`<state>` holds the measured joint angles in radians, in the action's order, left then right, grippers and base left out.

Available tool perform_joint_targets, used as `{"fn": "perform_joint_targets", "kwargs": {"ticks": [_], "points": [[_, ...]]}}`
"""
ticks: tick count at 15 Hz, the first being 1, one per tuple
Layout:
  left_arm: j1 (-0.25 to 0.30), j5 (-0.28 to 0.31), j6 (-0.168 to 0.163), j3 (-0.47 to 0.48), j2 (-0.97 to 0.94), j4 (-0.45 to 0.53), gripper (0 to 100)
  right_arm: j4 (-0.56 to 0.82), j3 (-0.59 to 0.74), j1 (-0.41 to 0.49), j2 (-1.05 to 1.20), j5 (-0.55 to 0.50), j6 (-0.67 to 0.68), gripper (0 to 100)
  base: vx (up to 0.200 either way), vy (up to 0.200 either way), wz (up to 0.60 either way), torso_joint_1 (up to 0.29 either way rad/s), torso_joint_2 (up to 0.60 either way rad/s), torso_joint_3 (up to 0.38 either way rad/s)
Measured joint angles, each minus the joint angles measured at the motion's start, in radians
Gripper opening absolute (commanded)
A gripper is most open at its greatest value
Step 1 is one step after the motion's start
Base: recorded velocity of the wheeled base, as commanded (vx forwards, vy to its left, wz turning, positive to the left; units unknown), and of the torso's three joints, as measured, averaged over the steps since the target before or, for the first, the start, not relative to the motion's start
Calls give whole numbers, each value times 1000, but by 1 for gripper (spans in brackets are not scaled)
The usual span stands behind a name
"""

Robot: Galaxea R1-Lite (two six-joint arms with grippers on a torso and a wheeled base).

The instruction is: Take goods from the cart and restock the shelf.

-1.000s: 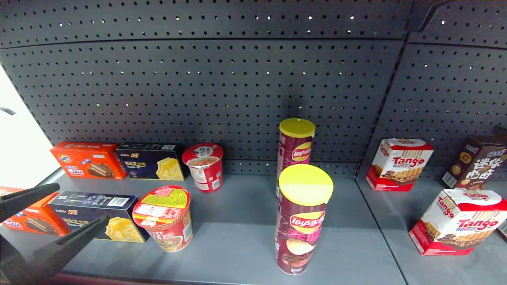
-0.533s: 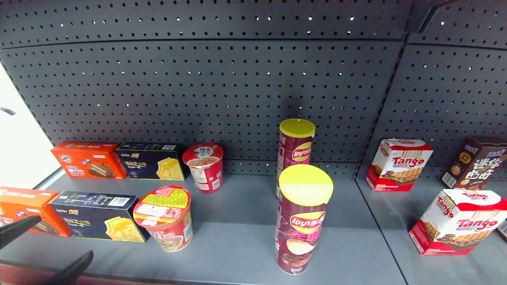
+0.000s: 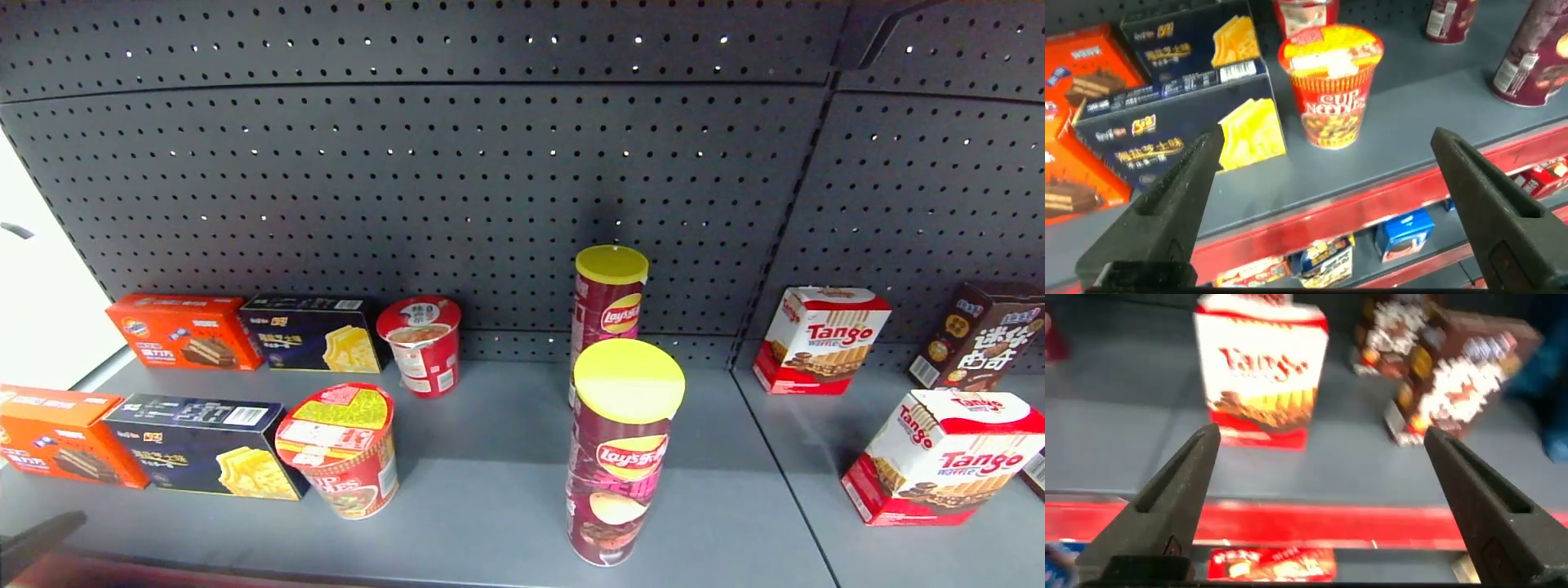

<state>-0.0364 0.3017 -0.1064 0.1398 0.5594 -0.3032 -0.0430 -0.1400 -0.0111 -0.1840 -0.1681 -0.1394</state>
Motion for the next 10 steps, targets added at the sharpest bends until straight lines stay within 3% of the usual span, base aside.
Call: {"fn": "perform_joint_targets", "kwargs": {"ticks": [3,7,10], "points": [[1,-37,0,-33,-21,1,100,9,59,109,61,36,47,100,0,0,0,0,0,0],[1,-81,0,-93,-51,2,100,13,111,125,90,340,60,100,0,0,0,0,0,0],[1,-82,1,-130,-111,61,100,16,119,126,95,395,52,100,0,0,0,0,0,0]]}}
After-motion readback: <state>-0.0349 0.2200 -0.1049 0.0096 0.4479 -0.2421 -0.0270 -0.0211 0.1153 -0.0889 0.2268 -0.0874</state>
